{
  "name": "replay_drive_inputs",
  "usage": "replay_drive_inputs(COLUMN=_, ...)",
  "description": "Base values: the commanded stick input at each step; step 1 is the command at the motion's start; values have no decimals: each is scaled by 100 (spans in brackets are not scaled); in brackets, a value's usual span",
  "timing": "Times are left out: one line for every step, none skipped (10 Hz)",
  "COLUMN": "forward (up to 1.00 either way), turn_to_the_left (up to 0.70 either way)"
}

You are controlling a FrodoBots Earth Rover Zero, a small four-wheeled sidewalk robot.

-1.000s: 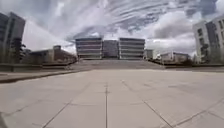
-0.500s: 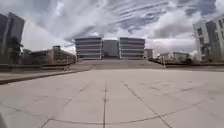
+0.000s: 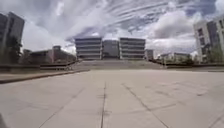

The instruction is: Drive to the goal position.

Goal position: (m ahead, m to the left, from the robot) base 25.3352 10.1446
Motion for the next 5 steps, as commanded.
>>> replay_drive_inputs(forward=100, turn_to_the_left=0)
replay_drive_inputs(forward=100, turn_to_the_left=0)
replay_drive_inputs(forward=100, turn_to_the_left=0)
replay_drive_inputs(forward=100, turn_to_the_left=0)
replay_drive_inputs(forward=100, turn_to_the_left=0)
